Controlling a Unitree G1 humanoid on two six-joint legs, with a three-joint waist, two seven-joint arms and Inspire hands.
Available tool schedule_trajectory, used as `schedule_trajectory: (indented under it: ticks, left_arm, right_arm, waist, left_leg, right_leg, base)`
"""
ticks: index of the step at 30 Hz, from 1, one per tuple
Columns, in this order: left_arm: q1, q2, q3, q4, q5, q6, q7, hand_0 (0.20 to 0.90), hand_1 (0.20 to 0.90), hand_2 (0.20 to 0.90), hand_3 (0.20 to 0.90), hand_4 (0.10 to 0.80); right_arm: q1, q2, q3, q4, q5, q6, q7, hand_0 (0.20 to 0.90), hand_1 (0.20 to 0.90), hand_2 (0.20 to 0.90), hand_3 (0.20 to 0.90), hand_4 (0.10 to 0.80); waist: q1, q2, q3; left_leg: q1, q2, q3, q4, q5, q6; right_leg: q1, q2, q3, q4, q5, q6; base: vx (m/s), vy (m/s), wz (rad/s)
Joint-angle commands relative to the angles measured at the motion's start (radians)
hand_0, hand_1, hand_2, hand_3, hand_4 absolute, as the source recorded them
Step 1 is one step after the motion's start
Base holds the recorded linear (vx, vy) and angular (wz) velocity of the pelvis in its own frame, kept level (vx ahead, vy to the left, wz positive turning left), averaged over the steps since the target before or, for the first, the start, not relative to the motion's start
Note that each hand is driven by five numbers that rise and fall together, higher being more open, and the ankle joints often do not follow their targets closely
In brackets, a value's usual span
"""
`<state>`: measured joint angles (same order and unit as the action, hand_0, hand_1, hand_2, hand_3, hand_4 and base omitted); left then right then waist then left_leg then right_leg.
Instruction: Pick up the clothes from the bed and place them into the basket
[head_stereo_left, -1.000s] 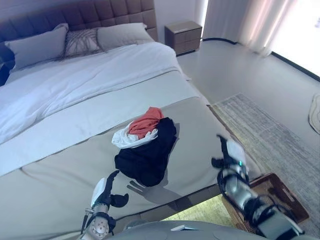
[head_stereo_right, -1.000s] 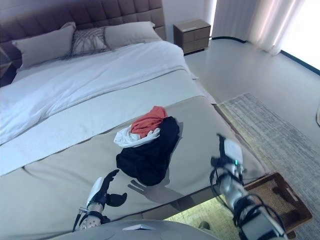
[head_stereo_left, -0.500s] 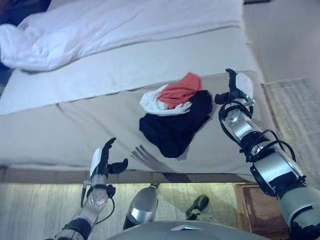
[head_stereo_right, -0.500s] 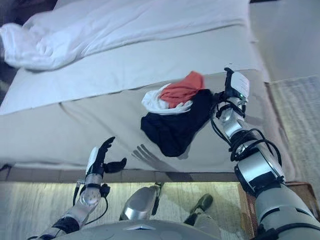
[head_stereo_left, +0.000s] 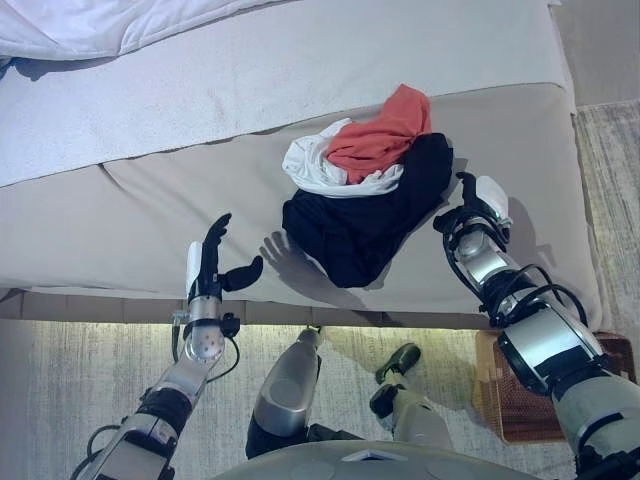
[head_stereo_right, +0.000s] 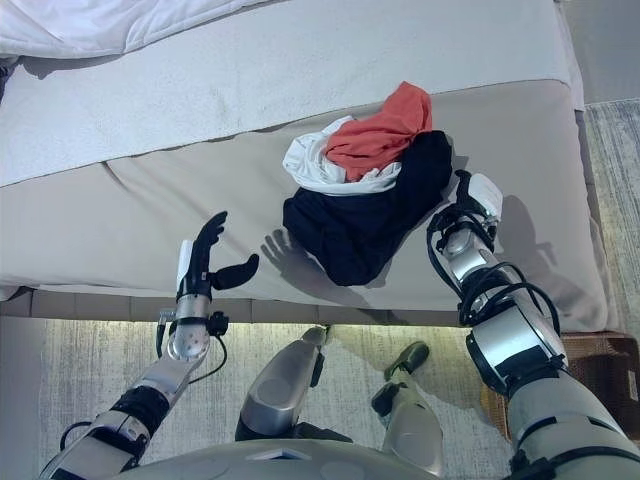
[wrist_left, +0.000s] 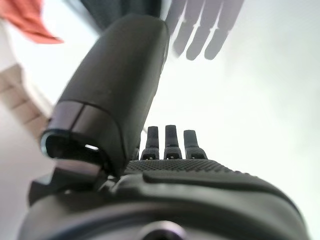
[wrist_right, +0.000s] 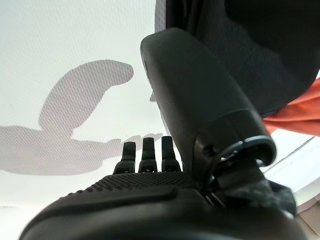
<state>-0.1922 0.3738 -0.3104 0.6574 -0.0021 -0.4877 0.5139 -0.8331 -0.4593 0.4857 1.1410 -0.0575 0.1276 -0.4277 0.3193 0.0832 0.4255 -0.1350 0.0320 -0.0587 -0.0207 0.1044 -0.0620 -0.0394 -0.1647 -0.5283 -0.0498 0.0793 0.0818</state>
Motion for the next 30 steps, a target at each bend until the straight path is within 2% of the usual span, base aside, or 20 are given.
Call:
schedule_trajectory:
  ticks: [1,5,9,20,24,25,26,27,30]
  left_arm:
    - [-0.012,0.077,-0.018,-0.106,-0.049,-0.098,0.048,0.900,0.900,0.900,0.900,0.800]
    - [-0.027,0.068,-0.037,-0.126,-0.052,-0.098,0.046,0.900,0.900,0.900,0.900,0.800]
    - [-0.026,0.073,-0.056,-0.156,-0.062,-0.095,0.059,0.900,0.900,0.900,0.900,0.800]
    - [0.022,0.092,-0.052,-0.277,-0.106,-0.086,0.079,0.900,0.900,0.900,0.900,0.800]
    - [0.039,0.098,-0.044,-0.285,-0.120,-0.093,0.075,0.900,0.900,0.900,0.900,0.800]
    - [0.040,0.098,-0.041,-0.283,-0.122,-0.094,0.073,0.900,0.900,0.900,0.900,0.800]
    - [0.040,0.098,-0.039,-0.284,-0.125,-0.091,0.072,0.900,0.900,0.900,0.900,0.800]
    - [0.040,0.097,-0.037,-0.284,-0.125,-0.092,0.071,0.900,0.900,0.900,0.900,0.800]
    - [0.043,0.098,-0.036,-0.282,-0.125,-0.103,0.073,0.900,0.900,0.900,0.900,0.800]
  right_arm:
    - [-0.167,-0.028,0.044,-0.012,0.011,-0.022,-0.020,0.900,0.900,0.900,0.900,0.800]
    - [-0.230,-0.014,0.053,0.005,0.022,-0.022,-0.005,0.900,0.900,0.900,0.900,0.800]
    - [-0.283,-0.001,0.058,0.020,0.028,-0.034,0.001,0.900,0.900,0.900,0.900,0.800]
    - [-0.431,0.002,0.079,0.047,0.043,-0.027,0.028,0.900,0.900,0.900,0.900,0.800]
    - [-0.459,0.005,0.090,0.060,0.031,-0.022,0.037,0.900,0.900,0.900,0.900,0.800]
    - [-0.460,0.005,0.092,0.063,0.028,-0.021,0.040,0.862,0.862,0.862,0.856,0.756]
    - [-0.463,0.006,0.094,0.068,0.019,-0.020,0.034,0.636,0.636,0.636,0.593,0.493]
    - [-0.466,0.007,0.097,0.070,0.006,-0.016,0.022,0.300,0.300,0.300,0.200,0.100]
    - [-0.461,0.005,0.103,0.077,0.005,-0.015,0.010,0.300,0.300,0.300,0.200,0.100]
  waist:
    - [0.016,-0.012,0.053]
    - [0.035,-0.004,0.094]
    - [0.053,0.004,0.095]
    - [0.106,0.032,0.095]
    - [0.117,0.034,0.095]
    - [0.117,0.034,0.095]
    - [0.117,0.035,0.095]
    - [0.117,0.033,0.095]
    - [0.115,0.028,0.095]
  left_leg:
    - [-0.091,-0.010,0.021,0.149,-0.125,0.021]
    - [-0.147,-0.034,0.004,0.239,-0.148,0.033]
    - [-0.223,-0.054,-0.014,0.330,-0.181,0.051]
    - [-0.422,-0.098,-0.054,0.471,-0.208,0.087]
    - [-0.460,-0.102,-0.057,0.509,-0.221,0.095]
    - [-0.467,-0.103,-0.057,0.518,-0.224,0.097]
    - [-0.471,-0.104,-0.059,0.527,-0.227,0.100]
    - [-0.471,-0.102,-0.056,0.530,-0.229,0.100]
    - [-0.465,-0.098,-0.053,0.533,-0.232,0.101]
  right_leg:
    - [-0.080,-0.082,0.085,0.258,-0.176,-0.034]
    - [-0.126,-0.107,0.078,0.341,-0.192,-0.045]
    - [-0.194,-0.134,0.081,0.441,-0.215,-0.055]
    - [-0.390,-0.177,0.096,0.650,-0.266,-0.065]
    - [-0.427,-0.184,0.097,0.696,-0.278,-0.067]
    - [-0.433,-0.184,0.098,0.704,-0.280,-0.068]
    - [-0.439,-0.184,0.101,0.716,-0.282,-0.068]
    - [-0.438,-0.184,0.102,0.716,-0.283,-0.067]
    - [-0.429,-0.180,0.103,0.709,-0.279,-0.064]
  base:
    - [-0.116,0.009,-0.01]
    - [-0.105,0.024,0.03]
    - [-0.049,0.042,0.15]
    - [-0.042,0.048,0.13]
    - [-0.044,0.017,0.06]
    - [-0.041,0.010,-0.03]
    - [-0.034,0.002,-0.02]
    - [0.000,0.000,0.00]
    - [0.000,0.000,0.00]
